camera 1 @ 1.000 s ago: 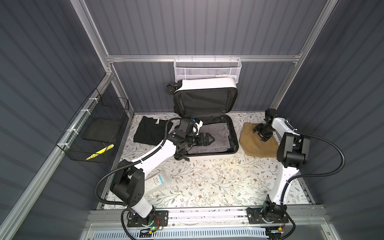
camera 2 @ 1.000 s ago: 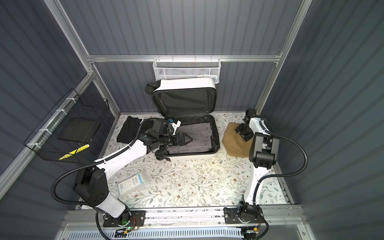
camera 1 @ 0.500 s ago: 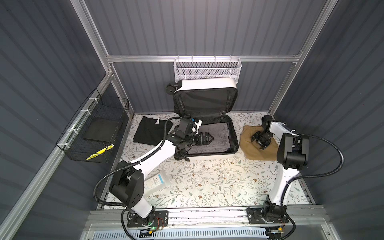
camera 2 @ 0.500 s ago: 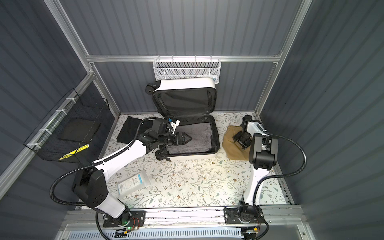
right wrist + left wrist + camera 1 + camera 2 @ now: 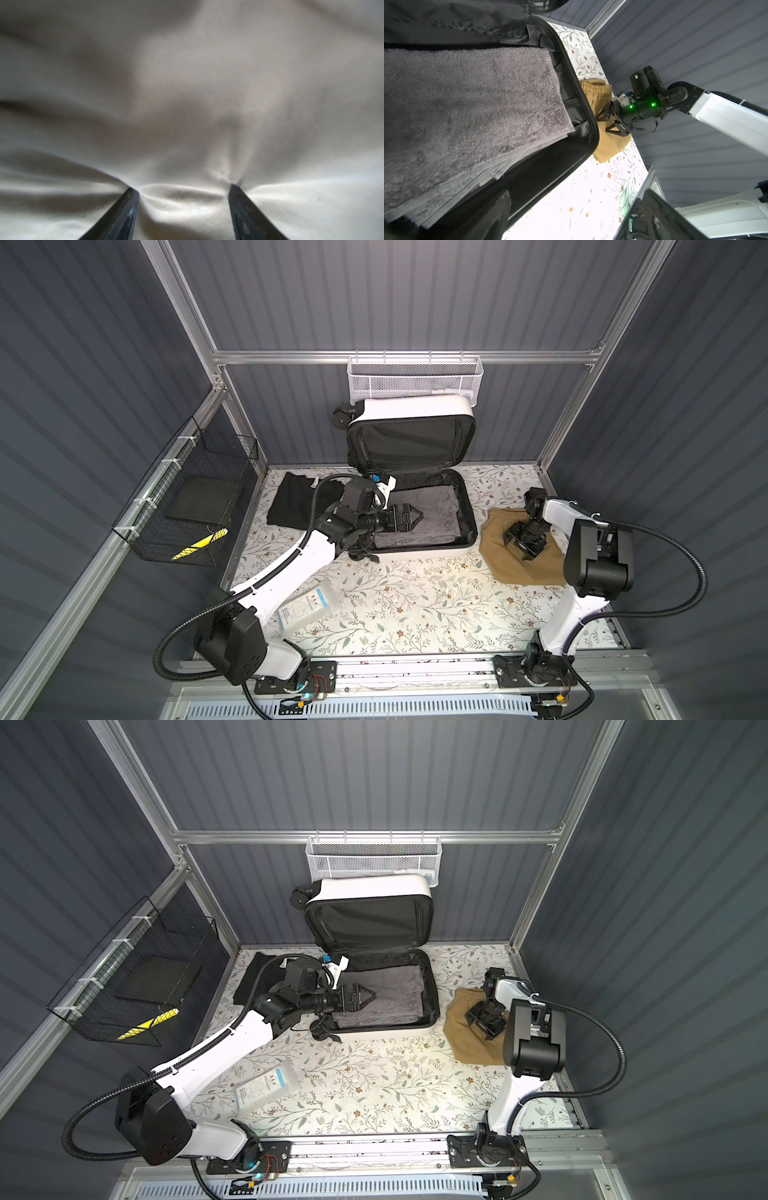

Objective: Pack the luggage

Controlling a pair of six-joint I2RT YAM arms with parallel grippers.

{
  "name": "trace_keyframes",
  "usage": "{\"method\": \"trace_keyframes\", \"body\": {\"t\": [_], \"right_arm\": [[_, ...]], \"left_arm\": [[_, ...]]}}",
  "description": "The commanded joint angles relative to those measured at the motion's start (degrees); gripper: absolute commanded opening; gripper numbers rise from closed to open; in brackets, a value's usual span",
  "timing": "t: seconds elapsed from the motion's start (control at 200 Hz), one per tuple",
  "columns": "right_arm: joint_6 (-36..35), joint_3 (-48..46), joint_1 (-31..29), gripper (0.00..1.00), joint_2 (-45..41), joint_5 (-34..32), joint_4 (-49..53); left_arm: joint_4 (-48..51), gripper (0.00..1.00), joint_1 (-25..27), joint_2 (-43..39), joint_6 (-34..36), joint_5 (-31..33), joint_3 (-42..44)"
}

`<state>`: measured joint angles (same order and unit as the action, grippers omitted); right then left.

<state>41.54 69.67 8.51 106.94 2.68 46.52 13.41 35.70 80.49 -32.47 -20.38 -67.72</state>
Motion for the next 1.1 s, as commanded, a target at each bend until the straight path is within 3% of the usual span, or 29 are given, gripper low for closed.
{"method": "trace_keyframes", "body": {"t": [0.0, 0.255, 0.515, 0.765, 0.89, 1.091], "right_arm": [[0.6, -5.5, -0.6, 0.7, -1.3, -1.0, 2.6], [2.2, -14.6, -4.0, 0.7, -8.6, -0.8, 1.2], [6.9, -23.0, -7.8, 0.7, -16.1, 2.2, -2.0], [2.5, -17.4, -7.8, 0.71, -22.8, 1.1, 2.1], [-1.0, -13.7, -5.8, 0.72, -26.4, -0.7, 5.4], [-4.6, -14.6, 2.4, 0.73, -29.7, 1.2, 5.7]], "left_arm": [[1.4, 1.0, 0.2, -2.8, -1.5, -0.5, 1.4], [2.2, 1.0, 1.9, -4.0, -2.5, -2.9, 2.2], [3.2, 1.0, 9.1, -2.9, -2.5, 1.0, 2.0], [1.5, 1.0, 14.8, 1.1, -4.4, 5.7, 2.3], [-1.6, 1.0, 17.7, 4.8, -6.0, 7.2, 2.2], [-5.0, 1.0, 22.3, 12.9, -7.0, 10.2, 0.4]]}}
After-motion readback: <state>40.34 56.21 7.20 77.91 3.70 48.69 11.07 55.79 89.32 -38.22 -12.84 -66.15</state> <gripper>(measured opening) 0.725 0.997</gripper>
